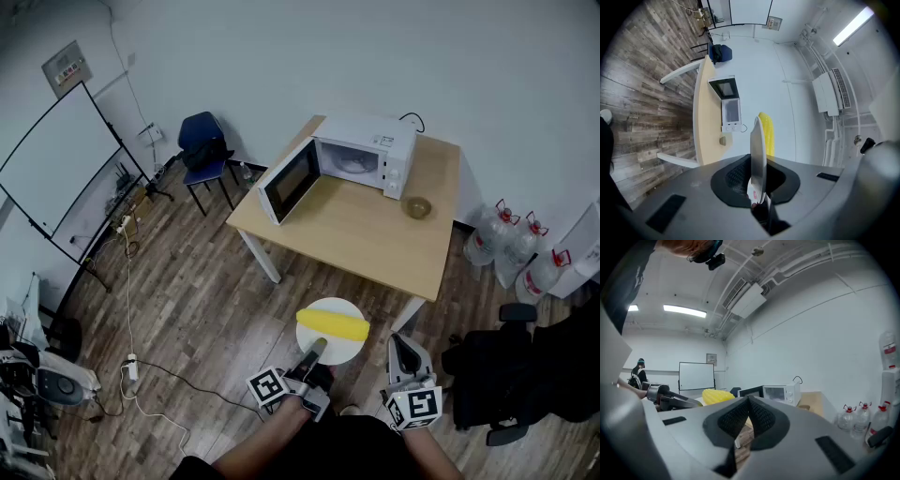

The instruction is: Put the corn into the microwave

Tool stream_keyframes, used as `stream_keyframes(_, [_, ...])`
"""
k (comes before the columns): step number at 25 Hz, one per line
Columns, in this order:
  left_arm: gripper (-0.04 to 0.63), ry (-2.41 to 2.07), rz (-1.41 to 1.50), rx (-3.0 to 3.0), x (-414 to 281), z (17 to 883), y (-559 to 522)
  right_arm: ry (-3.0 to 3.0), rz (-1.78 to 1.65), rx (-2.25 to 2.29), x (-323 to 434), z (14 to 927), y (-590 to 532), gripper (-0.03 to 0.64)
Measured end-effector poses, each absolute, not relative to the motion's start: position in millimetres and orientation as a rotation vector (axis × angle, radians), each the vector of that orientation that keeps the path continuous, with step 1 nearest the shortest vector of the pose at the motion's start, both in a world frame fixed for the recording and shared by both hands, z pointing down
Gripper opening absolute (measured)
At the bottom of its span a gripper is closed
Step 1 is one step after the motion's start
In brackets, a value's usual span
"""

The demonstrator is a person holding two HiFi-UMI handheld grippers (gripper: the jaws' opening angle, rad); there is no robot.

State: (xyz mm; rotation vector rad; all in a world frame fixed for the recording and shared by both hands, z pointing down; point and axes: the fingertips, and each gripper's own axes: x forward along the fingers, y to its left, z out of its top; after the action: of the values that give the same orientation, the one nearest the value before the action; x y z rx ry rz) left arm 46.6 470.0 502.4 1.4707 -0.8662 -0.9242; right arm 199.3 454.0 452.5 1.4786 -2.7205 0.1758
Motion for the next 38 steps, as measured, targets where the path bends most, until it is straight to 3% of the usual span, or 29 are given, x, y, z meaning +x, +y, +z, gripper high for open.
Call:
stream_keyframes(14, [0.026, -0.861, -0.933, 1.435, 14, 526, 422, -2.750, 0.199, 1.430, 180, 471, 416, 0.058])
stream_keyframes(26, [0.026, -0.812, -0.935, 1.339, -43, 552, 274, -2.678, 0.203, 1.423, 117, 469, 269, 0.058])
stream_keyframes(38, [0.026, -0.703, -0.835, 1.461, -97, 529, 120, -2.545, 0.141, 1.749, 80, 446, 135, 0.058])
